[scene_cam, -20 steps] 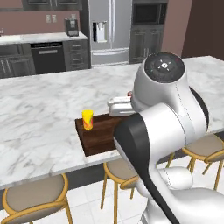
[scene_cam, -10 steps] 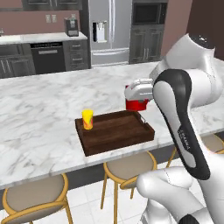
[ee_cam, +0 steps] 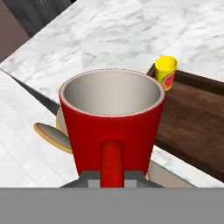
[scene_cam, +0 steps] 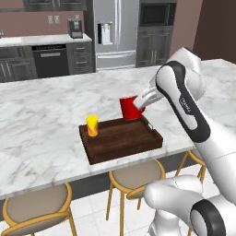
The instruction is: There is a tray on the dining counter. Grab the cup, mug, and pitcher and place them on the tray. The pitcher may be placed next to the tray if it cannot fit the tray.
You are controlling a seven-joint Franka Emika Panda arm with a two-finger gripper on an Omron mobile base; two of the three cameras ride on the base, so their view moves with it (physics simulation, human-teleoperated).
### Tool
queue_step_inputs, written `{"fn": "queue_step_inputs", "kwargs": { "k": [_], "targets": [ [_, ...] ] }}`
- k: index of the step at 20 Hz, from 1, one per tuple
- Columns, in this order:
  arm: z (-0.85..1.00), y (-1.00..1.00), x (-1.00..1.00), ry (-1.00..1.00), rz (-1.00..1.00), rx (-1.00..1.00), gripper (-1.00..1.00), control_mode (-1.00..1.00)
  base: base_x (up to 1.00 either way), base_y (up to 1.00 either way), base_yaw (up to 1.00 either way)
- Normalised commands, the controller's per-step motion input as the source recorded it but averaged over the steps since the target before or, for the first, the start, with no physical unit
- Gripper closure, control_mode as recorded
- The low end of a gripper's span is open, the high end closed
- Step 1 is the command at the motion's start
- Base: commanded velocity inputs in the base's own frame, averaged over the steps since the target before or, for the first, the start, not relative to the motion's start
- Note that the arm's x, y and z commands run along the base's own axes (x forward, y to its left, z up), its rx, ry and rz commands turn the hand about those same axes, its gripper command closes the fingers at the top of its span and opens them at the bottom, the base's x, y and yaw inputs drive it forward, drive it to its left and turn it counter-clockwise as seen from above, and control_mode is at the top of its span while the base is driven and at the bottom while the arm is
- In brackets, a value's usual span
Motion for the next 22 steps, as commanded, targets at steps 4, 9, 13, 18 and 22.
{"fn": "queue_step_inputs", "kwargs": {
  "k": [4,9,13,18,22],
  "targets": [
    [-0.60,0.00,0.81,0.00,0.44,0.00,1.00,-1.00,0.00,0.00,0.00],
    [-0.58,0.04,0.64,-0.05,0.36,0.00,1.00,-1.00,0.00,0.00,0.00],
    [-0.54,0.25,0.57,-0.08,0.25,0.00,1.00,-1.00,0.00,0.00,0.00],
    [-0.42,0.28,0.60,-0.06,0.15,0.00,1.00,-1.00,0.00,0.00,0.00],
    [-0.47,0.22,0.32,-0.06,0.02,0.00,1.00,-1.00,0.00,0.00,0.00]
  ]
}}
